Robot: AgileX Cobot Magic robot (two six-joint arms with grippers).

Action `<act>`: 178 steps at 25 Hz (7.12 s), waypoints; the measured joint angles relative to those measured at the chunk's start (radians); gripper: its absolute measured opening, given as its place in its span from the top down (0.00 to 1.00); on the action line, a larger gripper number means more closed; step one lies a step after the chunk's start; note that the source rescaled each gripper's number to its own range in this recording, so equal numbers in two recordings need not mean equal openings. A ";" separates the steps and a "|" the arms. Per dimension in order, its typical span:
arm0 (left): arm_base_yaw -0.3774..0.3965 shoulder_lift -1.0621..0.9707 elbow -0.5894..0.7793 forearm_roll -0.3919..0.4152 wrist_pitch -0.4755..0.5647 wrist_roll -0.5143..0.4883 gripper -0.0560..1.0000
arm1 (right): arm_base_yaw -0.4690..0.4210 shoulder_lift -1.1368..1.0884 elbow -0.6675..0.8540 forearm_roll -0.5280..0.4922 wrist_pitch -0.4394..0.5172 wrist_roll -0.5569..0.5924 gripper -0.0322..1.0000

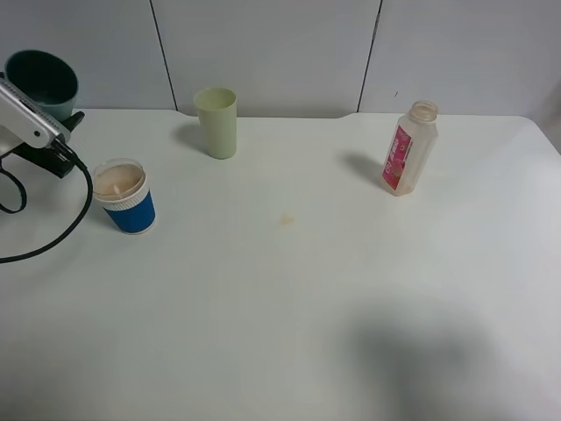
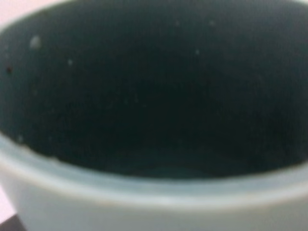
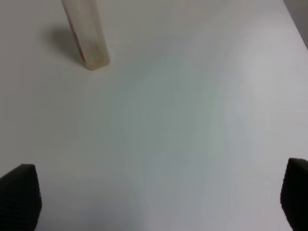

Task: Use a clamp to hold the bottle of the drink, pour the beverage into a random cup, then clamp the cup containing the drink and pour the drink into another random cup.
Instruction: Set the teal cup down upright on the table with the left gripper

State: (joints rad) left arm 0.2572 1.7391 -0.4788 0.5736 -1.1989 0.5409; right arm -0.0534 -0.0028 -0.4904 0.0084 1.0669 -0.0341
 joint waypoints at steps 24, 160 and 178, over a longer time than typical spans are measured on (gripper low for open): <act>0.000 0.000 0.000 -0.026 0.000 -0.397 0.94 | 0.000 0.000 0.000 0.000 0.000 0.000 0.00; 0.030 0.581 -0.421 0.161 -0.023 -1.146 0.23 | 0.000 0.000 0.000 0.000 0.000 0.000 0.00; 0.030 0.481 -0.420 0.150 -0.021 -1.153 0.22 | 0.000 0.000 0.000 0.000 0.000 0.000 0.00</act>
State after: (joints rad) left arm 0.2875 2.2198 -0.8985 0.7240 -1.2203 -0.6117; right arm -0.0534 -0.0028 -0.4904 0.0084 1.0669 -0.0341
